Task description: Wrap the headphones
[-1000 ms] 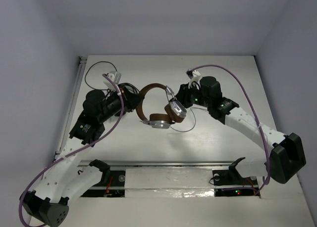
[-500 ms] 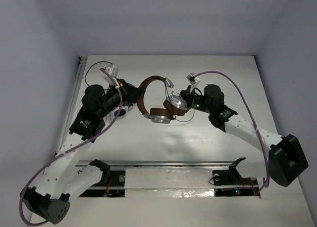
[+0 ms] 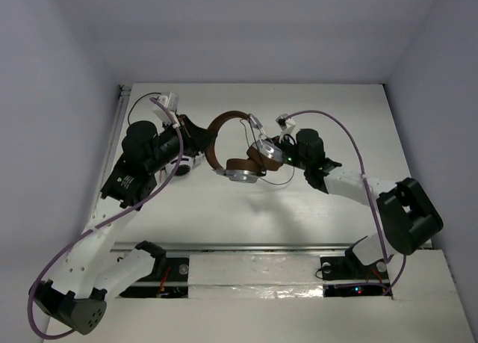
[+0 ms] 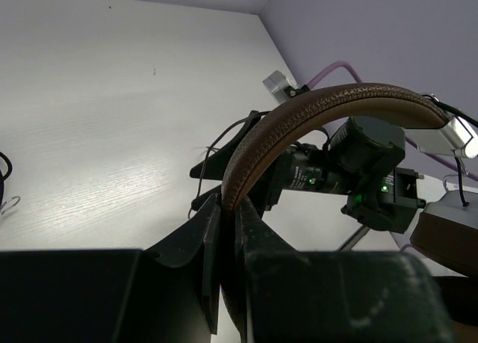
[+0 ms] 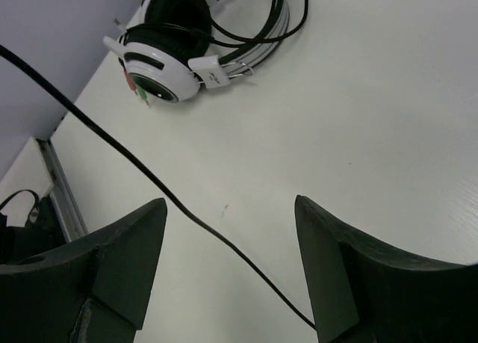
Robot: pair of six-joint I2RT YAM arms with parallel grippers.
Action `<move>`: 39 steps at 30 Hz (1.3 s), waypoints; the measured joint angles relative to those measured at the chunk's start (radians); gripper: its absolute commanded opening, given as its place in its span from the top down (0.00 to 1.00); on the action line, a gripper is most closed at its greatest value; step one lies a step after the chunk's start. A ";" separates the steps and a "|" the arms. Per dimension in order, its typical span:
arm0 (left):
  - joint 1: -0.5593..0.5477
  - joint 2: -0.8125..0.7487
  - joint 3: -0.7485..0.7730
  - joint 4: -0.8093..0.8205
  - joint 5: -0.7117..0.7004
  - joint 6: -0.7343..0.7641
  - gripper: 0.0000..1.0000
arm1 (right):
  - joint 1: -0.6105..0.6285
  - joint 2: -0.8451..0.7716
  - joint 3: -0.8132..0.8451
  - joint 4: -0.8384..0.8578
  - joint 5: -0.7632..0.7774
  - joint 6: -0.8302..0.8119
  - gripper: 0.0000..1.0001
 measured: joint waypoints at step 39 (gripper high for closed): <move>-0.002 0.239 0.191 0.126 -0.248 -0.137 1.00 | 0.176 -0.167 -0.325 0.124 0.052 0.261 1.00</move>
